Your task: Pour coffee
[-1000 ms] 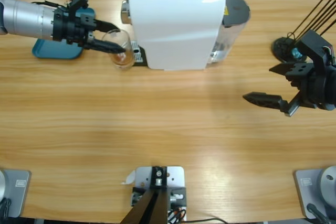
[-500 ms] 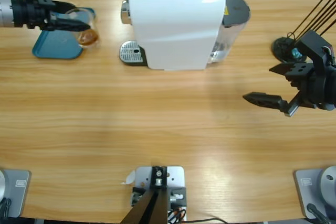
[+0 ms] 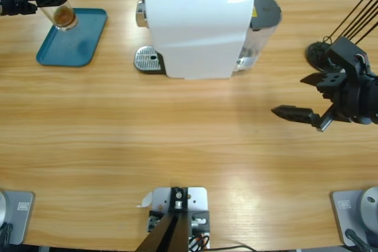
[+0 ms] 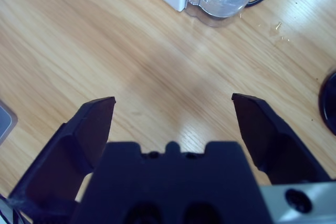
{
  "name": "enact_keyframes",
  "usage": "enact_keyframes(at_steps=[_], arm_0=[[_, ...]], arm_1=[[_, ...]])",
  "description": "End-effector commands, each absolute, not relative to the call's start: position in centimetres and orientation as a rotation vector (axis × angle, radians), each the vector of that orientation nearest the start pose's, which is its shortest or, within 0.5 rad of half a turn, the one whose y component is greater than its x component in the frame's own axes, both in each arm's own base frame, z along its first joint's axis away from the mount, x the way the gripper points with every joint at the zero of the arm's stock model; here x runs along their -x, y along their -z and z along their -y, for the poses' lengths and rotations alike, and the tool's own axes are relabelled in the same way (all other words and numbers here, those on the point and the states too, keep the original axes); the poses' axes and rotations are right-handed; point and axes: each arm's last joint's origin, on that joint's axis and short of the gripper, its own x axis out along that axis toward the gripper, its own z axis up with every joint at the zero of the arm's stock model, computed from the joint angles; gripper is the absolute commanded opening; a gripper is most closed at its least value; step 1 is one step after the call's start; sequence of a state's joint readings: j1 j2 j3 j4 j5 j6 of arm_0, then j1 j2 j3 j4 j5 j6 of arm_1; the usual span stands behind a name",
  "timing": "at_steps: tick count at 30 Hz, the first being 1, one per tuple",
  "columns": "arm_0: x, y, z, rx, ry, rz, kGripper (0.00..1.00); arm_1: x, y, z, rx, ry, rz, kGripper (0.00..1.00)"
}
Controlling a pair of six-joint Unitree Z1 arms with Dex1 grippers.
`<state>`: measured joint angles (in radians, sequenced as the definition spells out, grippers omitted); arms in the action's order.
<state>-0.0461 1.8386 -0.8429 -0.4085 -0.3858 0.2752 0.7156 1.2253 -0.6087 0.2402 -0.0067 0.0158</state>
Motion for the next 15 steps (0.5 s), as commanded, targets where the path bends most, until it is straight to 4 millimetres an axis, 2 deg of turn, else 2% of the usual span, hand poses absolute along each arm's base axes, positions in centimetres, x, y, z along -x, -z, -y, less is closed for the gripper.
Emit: enact_keyframes(at_steps=[1,6,7,8,10,15], arm_0=[[-35.0,-17.5,2.9,-0.108,0.457,-0.598,0.000],[-34.3,-16.9,3.1,-0.116,0.461,-0.560,0.000],[-34.3,-16.7,3.1,-0.119,0.455,-0.560,0.286],[-34.1,-16.6,3.2,-0.123,0.428,-0.562,0.627],[-33.4,-16.5,3.2,-0.129,0.423,-0.541,0.969],[-32.4,-15.7,3.2,-0.110,0.437,-0.473,1.000]], arm_1=[[-13.0,-26.0,-11.5,0.295,-0.673,-0.856,1.000],[-13.0,-26.0,-11.5,0.294,-0.675,-0.864,1.000],[-12.9,-26.0,-11.5,0.294,-0.676,-0.865,1.000],[-12.9,-26.1,-11.5,0.293,-0.678,-0.865,1.000],[-12.8,-26.1,-11.5,0.294,-0.679,-0.869,1.000],[-12.7,-26.3,-11.4,0.292,-0.678,-0.866,1.000]])
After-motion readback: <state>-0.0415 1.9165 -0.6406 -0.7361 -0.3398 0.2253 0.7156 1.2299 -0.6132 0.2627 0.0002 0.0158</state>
